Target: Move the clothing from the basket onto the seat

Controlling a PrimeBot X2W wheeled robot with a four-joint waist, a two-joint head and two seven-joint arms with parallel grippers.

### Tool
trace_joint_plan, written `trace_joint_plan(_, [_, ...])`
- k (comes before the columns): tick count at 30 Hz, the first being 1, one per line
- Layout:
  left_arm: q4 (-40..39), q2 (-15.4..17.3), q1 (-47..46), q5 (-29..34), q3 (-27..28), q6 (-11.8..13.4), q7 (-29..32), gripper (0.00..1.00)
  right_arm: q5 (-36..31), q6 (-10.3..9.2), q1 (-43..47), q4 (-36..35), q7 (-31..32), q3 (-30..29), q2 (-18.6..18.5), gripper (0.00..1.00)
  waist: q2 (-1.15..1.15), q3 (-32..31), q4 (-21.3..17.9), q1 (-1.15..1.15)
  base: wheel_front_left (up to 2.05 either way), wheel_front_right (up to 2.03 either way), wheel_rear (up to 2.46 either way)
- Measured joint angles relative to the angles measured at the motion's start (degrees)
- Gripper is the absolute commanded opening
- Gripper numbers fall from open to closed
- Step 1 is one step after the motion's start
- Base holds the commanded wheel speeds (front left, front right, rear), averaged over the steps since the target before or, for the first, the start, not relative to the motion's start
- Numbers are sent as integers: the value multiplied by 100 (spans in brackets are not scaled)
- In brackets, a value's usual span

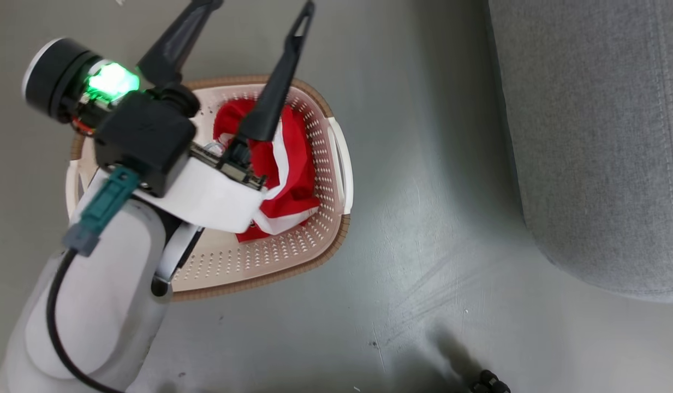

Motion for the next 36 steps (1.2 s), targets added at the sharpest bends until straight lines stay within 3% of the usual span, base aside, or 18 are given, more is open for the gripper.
trace_joint_plan(7, [46,-20,296,-133,272,164,-352,100,-48,0,227,-312,0,770,475,100,0,-295,116,0,0,0,0])
trace_joint_plan(17, [260,-153,986,-470,627,405,-817,100,-258,1,591,-588,-1,1648,636,100,0,-764,380,0,0,0,0])
trace_joint_plan(24, [514,-229,1427,-766,806,454,-1165,100,-108,0,843,-1148,-1,1914,679,100,0,-1127,597,0,0,0,0])
trace_joint_plan(36, [993,-260,2103,-907,954,448,-1454,100,175,0,2092,-1771,-1,1987,711,100,0,-1891,930,0,0,0,0])
